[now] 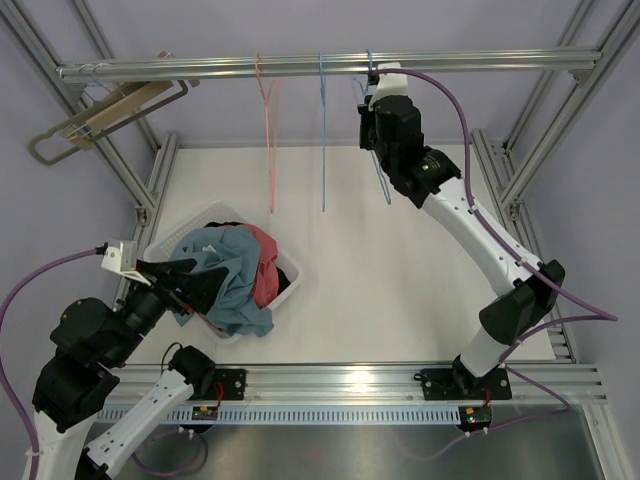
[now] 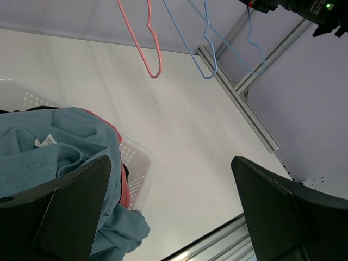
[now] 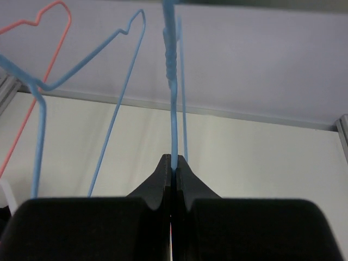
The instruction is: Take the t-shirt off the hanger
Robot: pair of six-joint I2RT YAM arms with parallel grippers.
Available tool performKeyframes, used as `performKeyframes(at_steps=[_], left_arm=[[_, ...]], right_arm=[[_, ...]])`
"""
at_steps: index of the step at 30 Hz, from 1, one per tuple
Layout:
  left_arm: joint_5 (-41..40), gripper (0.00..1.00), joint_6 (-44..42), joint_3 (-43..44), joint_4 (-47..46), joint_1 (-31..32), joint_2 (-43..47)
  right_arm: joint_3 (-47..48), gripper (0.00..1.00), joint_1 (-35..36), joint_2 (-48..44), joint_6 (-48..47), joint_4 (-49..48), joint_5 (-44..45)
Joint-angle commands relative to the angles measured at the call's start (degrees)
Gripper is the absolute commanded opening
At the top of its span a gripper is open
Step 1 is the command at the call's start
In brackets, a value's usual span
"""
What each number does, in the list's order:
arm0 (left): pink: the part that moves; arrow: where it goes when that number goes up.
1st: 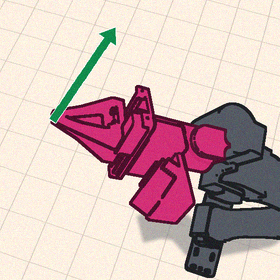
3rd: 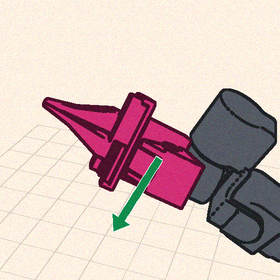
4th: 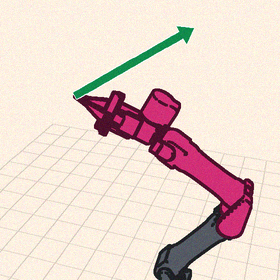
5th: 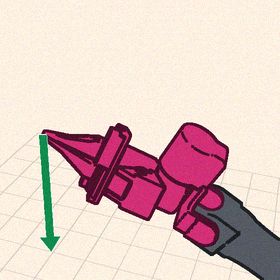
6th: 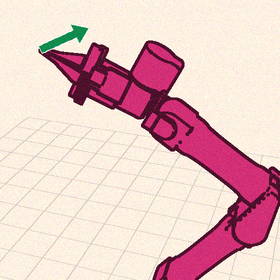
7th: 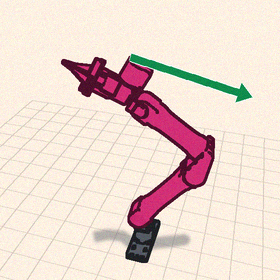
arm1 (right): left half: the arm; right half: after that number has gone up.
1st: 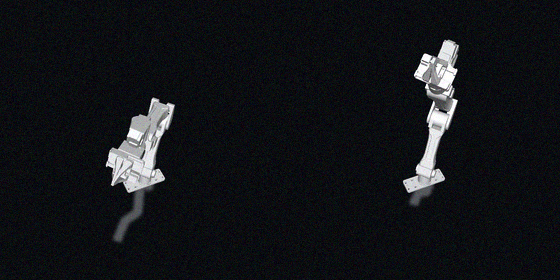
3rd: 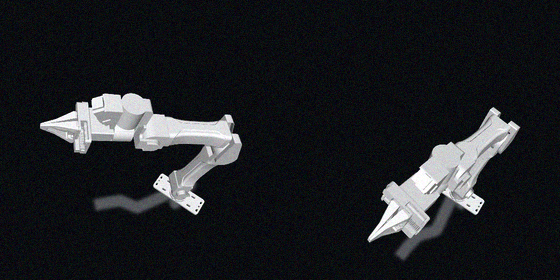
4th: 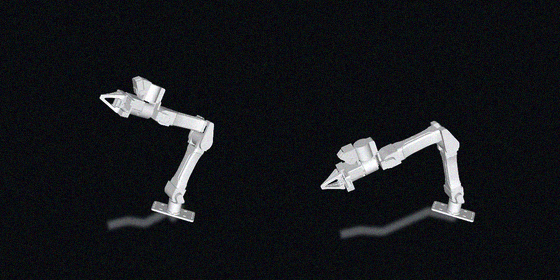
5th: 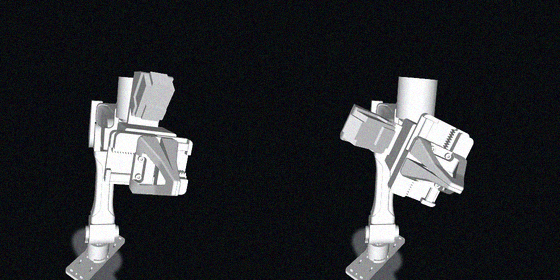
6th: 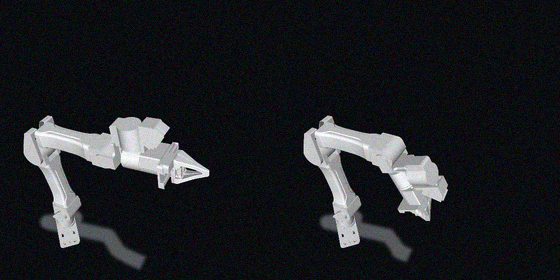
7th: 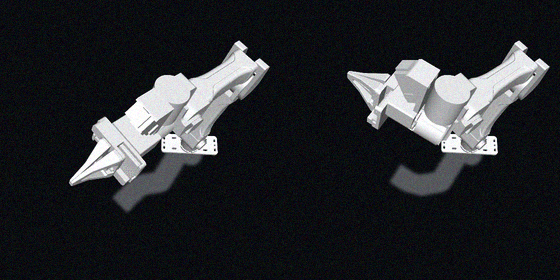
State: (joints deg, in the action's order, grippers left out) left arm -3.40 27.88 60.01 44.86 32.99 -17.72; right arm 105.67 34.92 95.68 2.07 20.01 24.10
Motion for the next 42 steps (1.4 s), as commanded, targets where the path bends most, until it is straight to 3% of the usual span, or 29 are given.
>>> performKeyframes(at_steps=[1, 7, 8, 11, 12, 14, 15, 16, 22, 26, 33, 42], left_arm=[[2.1, 0.99, -1.9, 1.3, -3.2, 0.0, -0.5], [1.7, 0.99, -2.6, 2.0, -3.2, 0.0, -0.9], [1.6, 0.99, -2.7, 2.0, -3.2, 0.0, -1.2], [1.2, 0.99, -3.5, 1.6, -3.1, 0.0, -1.4], [1.0, 0.99, -4.2, 1.8, -3.1, 0.0, -1.5], [-0.2, 0.99, -5.4, 2.1, -3.0, 0.0, -2.1], [-0.3, 0.99, -5.6, 2.7, -3.1, 0.0, -2.3], [-0.7, 0.99, -5.8, 2.8, -3.1, 0.0, -2.5], [-2.6, 0.99, -6.6, 5.1, -3.1, 0.0, -4.9], [-4.2, 0.99, -6.9, 4.7, -3.1, 0.0, -4.3], [-8.2, 0.99, -4.2, -1.3, -3.1, 0.1, 2.7], [-7.7, 0.99, -0.6, -7.7, -2.9, 0.0, 9.5]], right_arm=[[-2.9, 0.00, -2.7, -0.7, 1.6, -2.1, 5.5], [-6.1, 0.00, -3.3, -3.7, 2.4, -2.4, 5.7], [-6.3, 0.04, -3.4, -3.9, 2.5, -2.2, 5.7], [-7.7, 0.32, -3.3, -6.1, 3.3, -1.7, 4.3], [-7.9, 0.60, -3.3, -7.0, 3.7, -1.4, 3.4], [-9.4, 0.78, -3.4, -10.7, 5.0, -0.4, 1.3], [-10.2, 0.97, -3.3, -12.3, 5.7, -0.1, 0.5], [-11.2, 1.00, -3.4, -15.9, 6.6, 0.1, -0.3], [-25.0, 0.99, -3.2, -35.3, 10.9, -0.6, -7.0], [-39.5, 1.00, -3.1, -49.6, 15.7, -0.3, -8.8], [-54.9, 1.00, -3.2, -73.5, 21.7, 5.0, -8.5], [-59.3, 0.99, -3.1, -82.1, 24.0, 10.2, -9.1]])
